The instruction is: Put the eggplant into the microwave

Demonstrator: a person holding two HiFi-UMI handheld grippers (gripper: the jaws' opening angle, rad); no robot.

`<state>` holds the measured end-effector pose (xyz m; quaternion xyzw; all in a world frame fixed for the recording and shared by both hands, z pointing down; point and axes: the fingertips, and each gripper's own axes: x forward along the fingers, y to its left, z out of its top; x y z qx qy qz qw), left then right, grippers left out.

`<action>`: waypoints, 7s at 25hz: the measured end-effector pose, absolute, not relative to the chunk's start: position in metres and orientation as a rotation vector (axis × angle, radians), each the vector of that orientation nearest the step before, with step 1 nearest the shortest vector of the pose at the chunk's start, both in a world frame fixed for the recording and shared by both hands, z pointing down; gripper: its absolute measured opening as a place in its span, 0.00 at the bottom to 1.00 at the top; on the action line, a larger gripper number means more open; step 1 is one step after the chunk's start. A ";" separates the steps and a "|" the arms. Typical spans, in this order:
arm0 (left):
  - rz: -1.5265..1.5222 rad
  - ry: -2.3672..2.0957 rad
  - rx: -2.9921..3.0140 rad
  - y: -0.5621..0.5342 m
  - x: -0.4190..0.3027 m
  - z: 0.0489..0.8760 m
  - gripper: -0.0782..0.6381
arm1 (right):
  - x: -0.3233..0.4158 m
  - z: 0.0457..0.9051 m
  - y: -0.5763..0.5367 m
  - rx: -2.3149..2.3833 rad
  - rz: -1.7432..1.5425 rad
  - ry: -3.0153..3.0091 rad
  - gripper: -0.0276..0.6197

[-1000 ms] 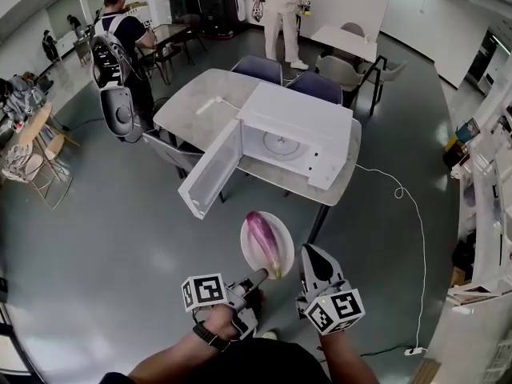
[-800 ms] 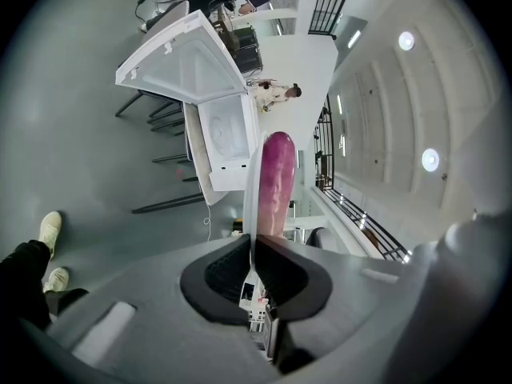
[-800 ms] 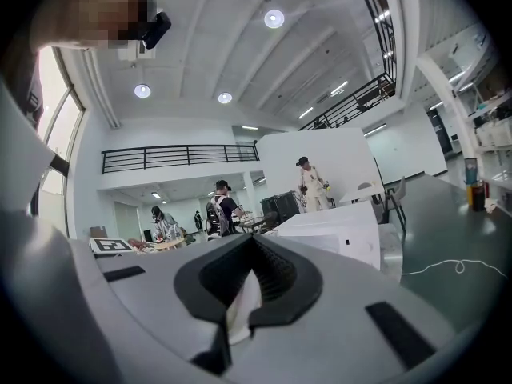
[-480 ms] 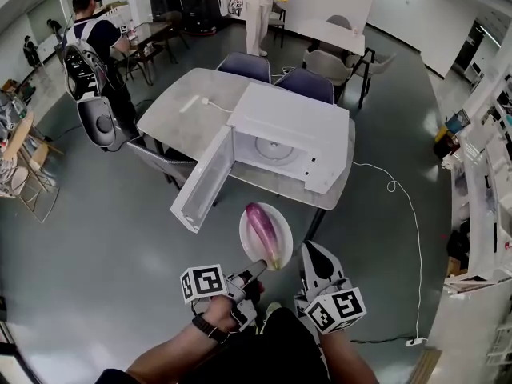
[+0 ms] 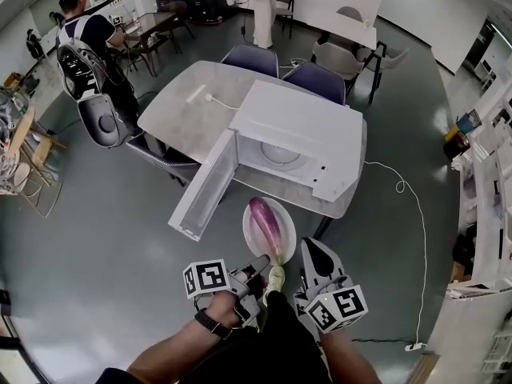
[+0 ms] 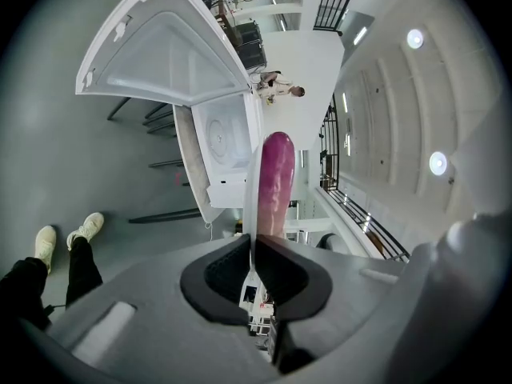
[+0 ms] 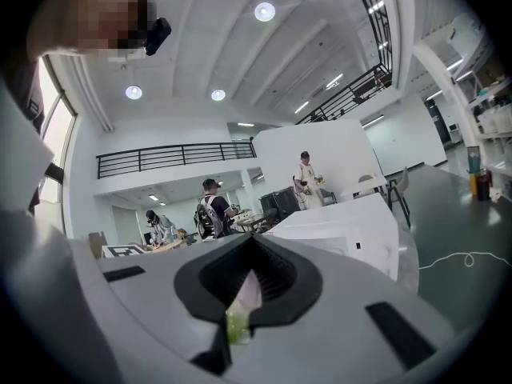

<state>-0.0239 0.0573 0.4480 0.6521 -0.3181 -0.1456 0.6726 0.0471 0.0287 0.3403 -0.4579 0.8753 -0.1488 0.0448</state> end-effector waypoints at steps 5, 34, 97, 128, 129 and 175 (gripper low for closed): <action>-0.329 -0.717 1.457 0.016 -0.019 0.459 0.14 | 0.047 0.335 -0.021 -1.350 -0.454 2.698 0.05; -0.316 -0.726 1.349 -0.156 -0.003 0.581 0.14 | 0.039 0.408 -0.151 -1.264 -0.588 2.802 0.05; 0.085 -0.889 1.766 -0.293 0.013 0.653 0.25 | 0.031 0.481 -0.177 -1.239 -0.640 2.812 0.05; 0.728 -0.851 2.244 -0.285 0.007 0.658 0.30 | 0.026 0.487 -0.175 -1.182 -0.679 2.835 0.05; 0.717 -0.864 2.257 -0.286 0.006 0.657 0.30 | 0.026 0.487 -0.175 -1.180 -0.679 2.836 0.05; 0.424 -1.232 2.263 -0.305 0.006 0.648 0.12 | 0.022 0.545 -0.248 -1.445 -0.586 2.843 0.05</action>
